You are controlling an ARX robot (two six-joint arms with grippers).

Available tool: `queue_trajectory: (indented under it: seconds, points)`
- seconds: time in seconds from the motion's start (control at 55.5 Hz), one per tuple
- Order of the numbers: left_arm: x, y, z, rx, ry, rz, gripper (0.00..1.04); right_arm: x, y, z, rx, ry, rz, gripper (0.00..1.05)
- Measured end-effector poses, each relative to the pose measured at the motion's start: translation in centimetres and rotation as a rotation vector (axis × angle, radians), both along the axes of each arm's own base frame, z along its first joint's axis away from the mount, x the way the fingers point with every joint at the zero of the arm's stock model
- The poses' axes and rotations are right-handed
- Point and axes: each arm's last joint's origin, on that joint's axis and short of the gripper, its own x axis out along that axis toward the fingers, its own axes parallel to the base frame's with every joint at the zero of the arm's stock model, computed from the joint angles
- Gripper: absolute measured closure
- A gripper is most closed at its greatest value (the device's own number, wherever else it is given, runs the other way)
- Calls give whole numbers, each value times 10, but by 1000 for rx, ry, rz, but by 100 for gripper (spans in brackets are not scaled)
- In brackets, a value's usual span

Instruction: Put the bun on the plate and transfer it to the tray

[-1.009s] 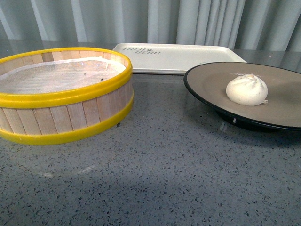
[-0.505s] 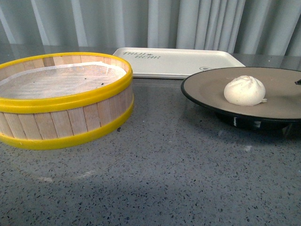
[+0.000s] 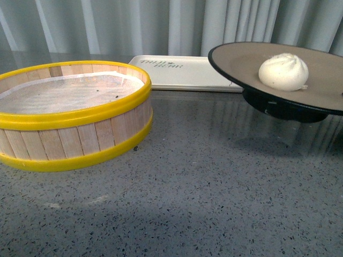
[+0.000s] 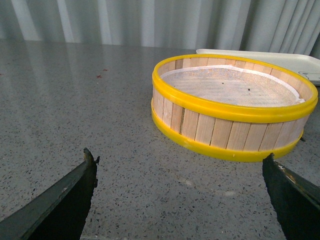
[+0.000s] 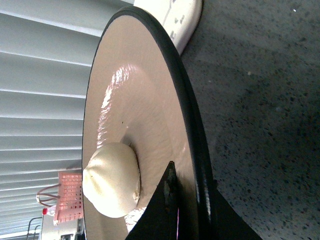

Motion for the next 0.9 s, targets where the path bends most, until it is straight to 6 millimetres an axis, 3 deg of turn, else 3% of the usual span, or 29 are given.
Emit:
queue_trajectory:
  seconds: [0.162,0.324,0.523,0.721,0.901]
  points:
    - [0,0,0,0,0,0,7,5,-11,10,-2,-62,-32,102]
    - [0,0,0,0,0,0,7,34,-28,20,-15,-85,-59,102]
    - [0,0,0,0,0,0,7,115,-49,26,-9,-47,-75,102]
    - [0,0,0,0,0,0,7,174,-45,24,-12,8,-51,102]
    - [0,0,0,0,0,0,7,210,-33,21,-17,28,-12,102]
